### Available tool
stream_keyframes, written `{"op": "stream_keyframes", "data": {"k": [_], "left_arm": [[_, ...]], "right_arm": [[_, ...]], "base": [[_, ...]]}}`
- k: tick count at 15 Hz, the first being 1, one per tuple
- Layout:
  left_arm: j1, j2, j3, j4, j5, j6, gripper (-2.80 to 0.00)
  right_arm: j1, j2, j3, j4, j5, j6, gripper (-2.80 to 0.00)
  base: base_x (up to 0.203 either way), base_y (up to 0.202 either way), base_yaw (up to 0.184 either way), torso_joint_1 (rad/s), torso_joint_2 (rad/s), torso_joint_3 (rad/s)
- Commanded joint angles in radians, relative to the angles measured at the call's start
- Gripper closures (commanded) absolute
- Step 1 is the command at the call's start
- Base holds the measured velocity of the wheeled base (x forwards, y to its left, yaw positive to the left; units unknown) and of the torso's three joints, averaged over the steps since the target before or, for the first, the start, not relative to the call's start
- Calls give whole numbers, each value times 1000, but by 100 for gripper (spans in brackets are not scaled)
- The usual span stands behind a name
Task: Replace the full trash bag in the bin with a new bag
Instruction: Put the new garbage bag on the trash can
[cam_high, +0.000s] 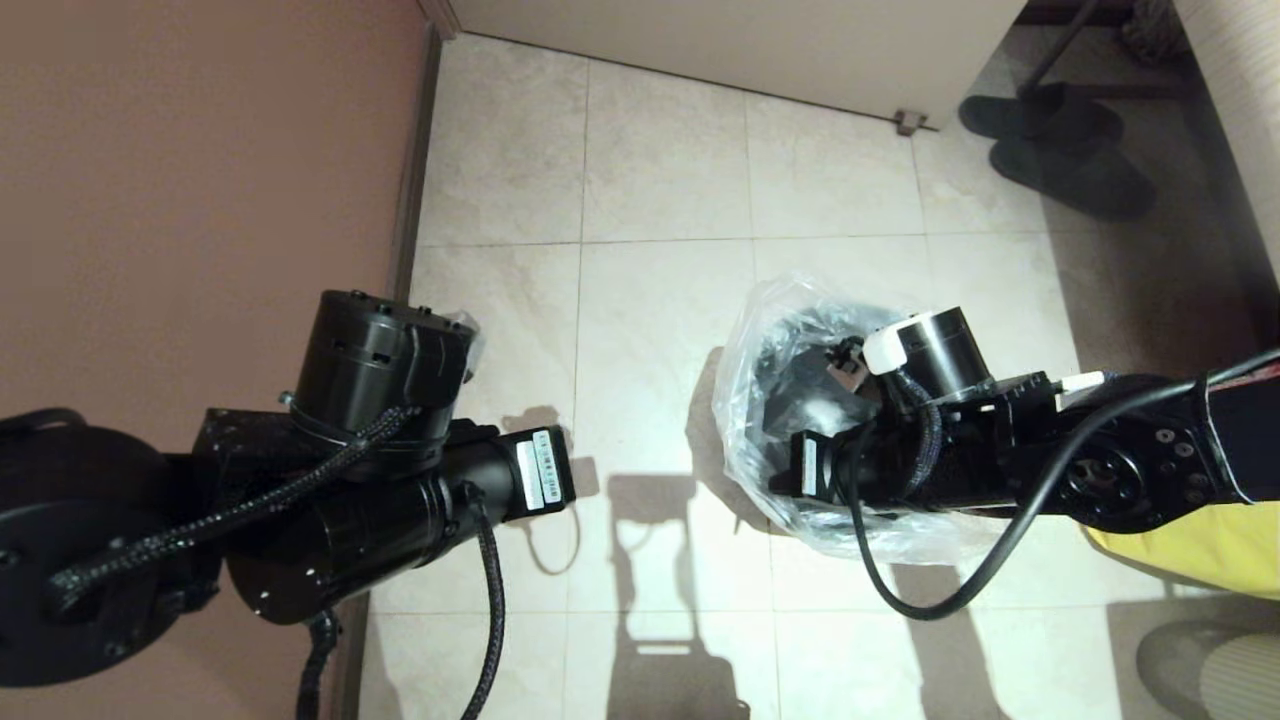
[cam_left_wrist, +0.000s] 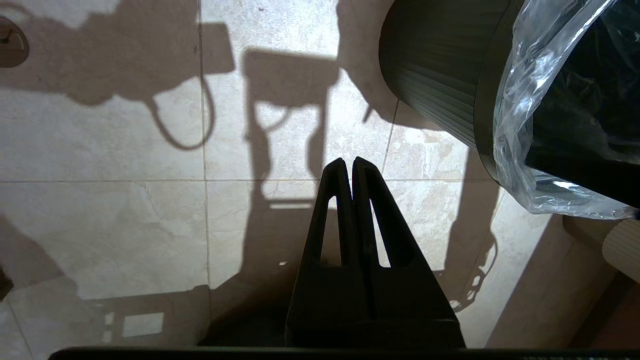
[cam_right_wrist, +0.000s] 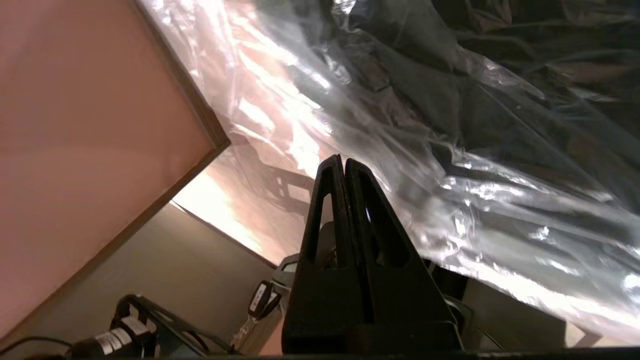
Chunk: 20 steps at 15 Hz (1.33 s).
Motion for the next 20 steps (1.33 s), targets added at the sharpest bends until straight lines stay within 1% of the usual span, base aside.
{"op": "stream_keyframes", "data": {"k": [1,7,9,12,14,15,17,19,20], "left_arm": [[1,-12,6,-1,3,-4,0],[6,-8,20,-4,1,-5,0],[6,-4,20,-4,1,-5,0],[4,-4,23,-7,1,-11,0],[3,-2,25,-15,1,-11,0],[3,-1,25,-15,1,-13,0],[4,-1,26,-15,1,-13,0],[6,-1,32,-18,1,-13,0],[6,1,37,-24,1,-13,0]], "right_arm": [[-1,49,-3,-2,2,6,0],[-10,40,-5,1,9,14,0],[-10,25,-6,25,16,14,0],[-9,-4,-7,77,59,19,0],[-9,2,-5,119,65,23,0],[-10,0,-5,117,65,33,0],[-31,-18,-10,66,63,70,0],[-57,-16,-11,-76,59,115,0],[-60,9,-12,-81,55,115,0]], "base": [[0,0,0,0,0,0],[0,0,0,0,0,0],[0,0,0,0,0,0],[0,0,0,0,0,0],[0,0,0,0,0,0],[0,0,0,0,0,0],[0,0,0,0,0,0],[0,0,0,0,0,0],[0,0,0,0,0,0]]}}
